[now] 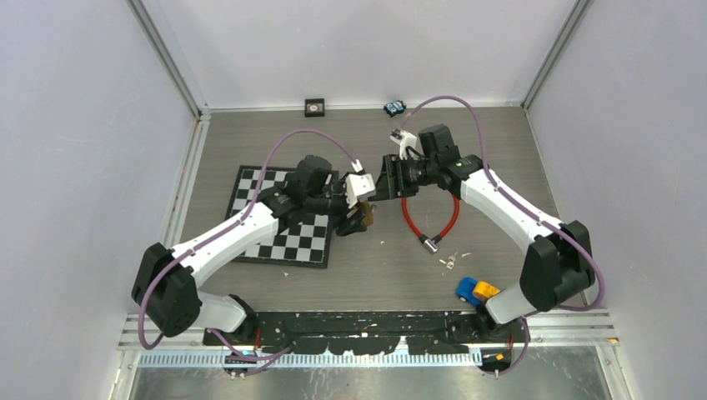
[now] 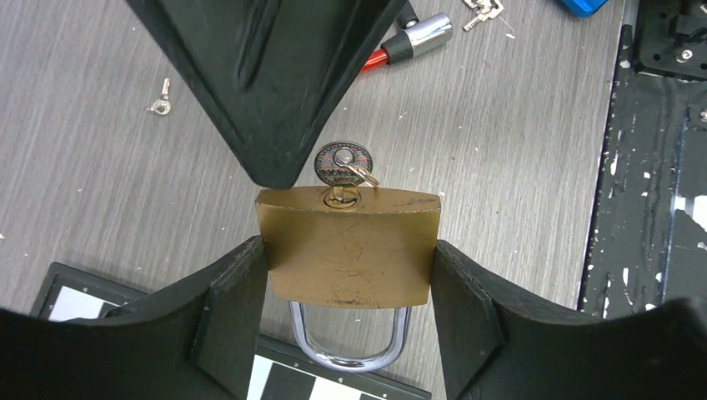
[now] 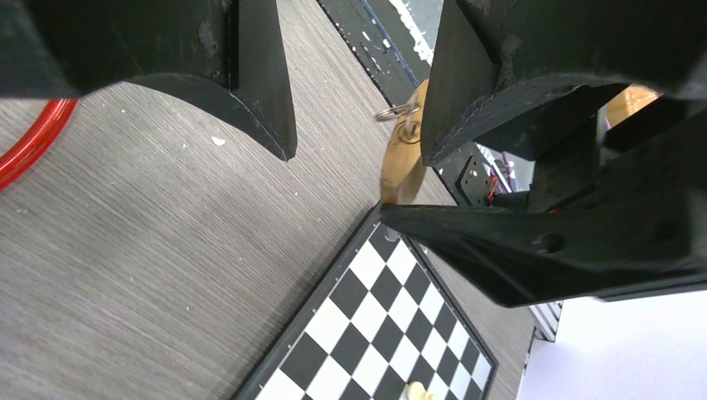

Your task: Unlock with the key

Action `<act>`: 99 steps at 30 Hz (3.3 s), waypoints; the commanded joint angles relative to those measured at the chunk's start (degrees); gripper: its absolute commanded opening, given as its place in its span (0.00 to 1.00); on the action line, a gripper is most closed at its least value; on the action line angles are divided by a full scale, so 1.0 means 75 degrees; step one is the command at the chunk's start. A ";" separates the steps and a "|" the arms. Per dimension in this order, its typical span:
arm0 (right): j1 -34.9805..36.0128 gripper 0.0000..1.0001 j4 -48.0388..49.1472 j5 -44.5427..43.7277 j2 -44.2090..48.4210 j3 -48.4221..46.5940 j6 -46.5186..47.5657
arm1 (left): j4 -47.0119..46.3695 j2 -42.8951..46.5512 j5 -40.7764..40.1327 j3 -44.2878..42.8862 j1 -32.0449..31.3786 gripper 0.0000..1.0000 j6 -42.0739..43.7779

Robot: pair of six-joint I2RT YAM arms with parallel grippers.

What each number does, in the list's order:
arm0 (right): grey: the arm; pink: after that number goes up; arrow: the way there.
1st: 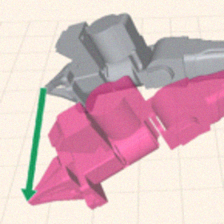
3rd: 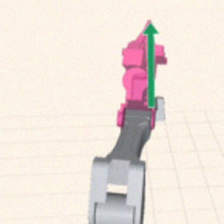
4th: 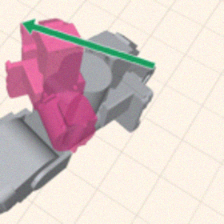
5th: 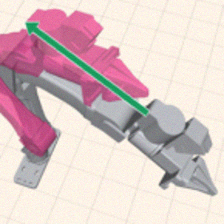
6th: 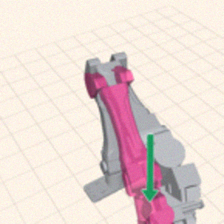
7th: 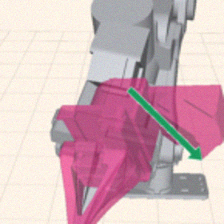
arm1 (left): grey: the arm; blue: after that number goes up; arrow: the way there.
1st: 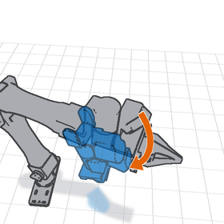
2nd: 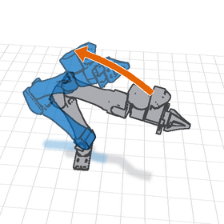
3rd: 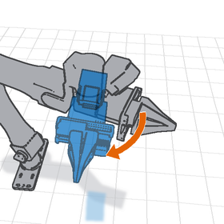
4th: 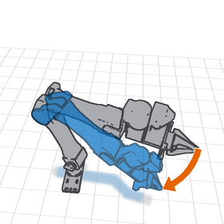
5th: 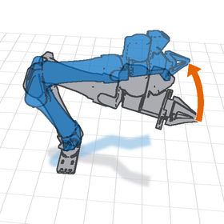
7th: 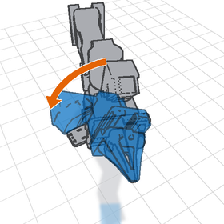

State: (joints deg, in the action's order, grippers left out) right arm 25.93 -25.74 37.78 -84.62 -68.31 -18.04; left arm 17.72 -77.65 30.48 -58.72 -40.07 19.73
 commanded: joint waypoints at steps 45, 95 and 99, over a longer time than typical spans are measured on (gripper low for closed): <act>-0.0689 0.01 0.1843 0.1917 0.0554 0.1347 -0.0007 | -0.1299 0.0668 0.0704 0.0060 0.0770 0.92 -0.0465; -0.1395 0.01 0.3074 0.1648 -0.0187 0.1333 -0.1576 | 0.0663 0.0393 0.2058 -0.0465 0.0339 0.66 0.1983; -0.1395 0.01 0.2969 0.1837 0.0065 0.1532 -0.1339 | 0.0254 0.0352 0.1841 -0.0334 0.0563 0.76 0.1863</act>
State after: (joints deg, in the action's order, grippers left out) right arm 15.62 -5.74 46.28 -89.47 -56.53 -30.94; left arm 23.59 -75.42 46.54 -61.32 -37.19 34.61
